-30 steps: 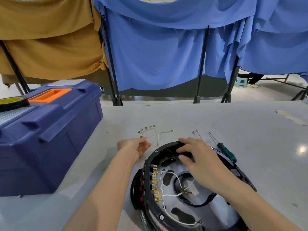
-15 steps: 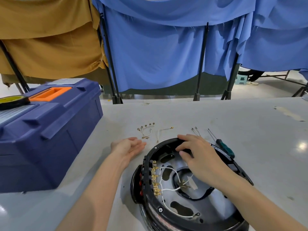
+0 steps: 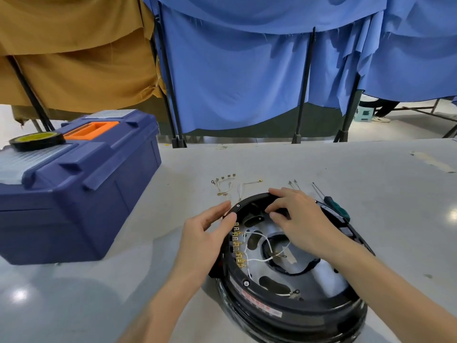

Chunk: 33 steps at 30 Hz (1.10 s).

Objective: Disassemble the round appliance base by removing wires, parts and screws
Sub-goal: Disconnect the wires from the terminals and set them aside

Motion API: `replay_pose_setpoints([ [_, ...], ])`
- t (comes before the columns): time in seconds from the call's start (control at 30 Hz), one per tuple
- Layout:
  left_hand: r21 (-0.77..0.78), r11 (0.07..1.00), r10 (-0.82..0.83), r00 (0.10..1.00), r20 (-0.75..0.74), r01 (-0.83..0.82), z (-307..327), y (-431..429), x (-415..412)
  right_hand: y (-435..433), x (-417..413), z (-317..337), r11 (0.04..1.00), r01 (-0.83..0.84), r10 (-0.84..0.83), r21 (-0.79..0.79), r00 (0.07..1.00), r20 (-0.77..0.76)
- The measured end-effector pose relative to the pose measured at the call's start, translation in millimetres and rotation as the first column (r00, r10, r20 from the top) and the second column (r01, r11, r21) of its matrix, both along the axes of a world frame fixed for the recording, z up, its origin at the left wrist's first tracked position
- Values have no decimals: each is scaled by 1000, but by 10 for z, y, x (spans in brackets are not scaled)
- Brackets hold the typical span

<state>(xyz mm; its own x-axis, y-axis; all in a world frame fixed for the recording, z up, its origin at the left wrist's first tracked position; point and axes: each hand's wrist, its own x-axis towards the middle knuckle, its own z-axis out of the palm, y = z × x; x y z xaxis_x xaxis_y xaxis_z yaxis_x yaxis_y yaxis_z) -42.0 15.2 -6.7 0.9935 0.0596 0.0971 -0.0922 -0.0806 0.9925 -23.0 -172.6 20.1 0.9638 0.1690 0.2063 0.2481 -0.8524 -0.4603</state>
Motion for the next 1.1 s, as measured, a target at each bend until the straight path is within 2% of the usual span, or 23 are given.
replay_pose_setpoints([
  [0.13, 11, 1000, 13, 999, 41, -13, -81, -55, -81, 19, -48, 45, 999, -44, 44, 13, 999, 11],
  [0.33, -14, 999, 44, 996, 77, -43, -176, -75, -71, 202, -187, 127, 960, -280, 279, -22, 942, 188],
  [0.43, -40, 998, 55, 996, 74, -52, -200, -82, -76, 234, -229, 162, 906, -413, 419, -93, 907, 54],
  [0.53, -50, 997, 59, 995, 75, -56, -218, -86, -67, 210, -265, 173, 862, -500, 490, -88, 865, -112],
  [0.67, -66, 997, 42, 996, 74, -37, -225, -81, -75, 257, -288, 144, 859, -482, 473, -171, 876, -95],
  [0.9, -41, 999, -17, 996, 92, 20, -234, -64, -115, 352, -315, 80, 897, -380, 371, -224, 925, -83],
  [1.1, -49, 999, -15, 996, 88, 20, -234, -79, -105, 386, -332, 61, 911, -358, 345, -204, 933, -99],
])
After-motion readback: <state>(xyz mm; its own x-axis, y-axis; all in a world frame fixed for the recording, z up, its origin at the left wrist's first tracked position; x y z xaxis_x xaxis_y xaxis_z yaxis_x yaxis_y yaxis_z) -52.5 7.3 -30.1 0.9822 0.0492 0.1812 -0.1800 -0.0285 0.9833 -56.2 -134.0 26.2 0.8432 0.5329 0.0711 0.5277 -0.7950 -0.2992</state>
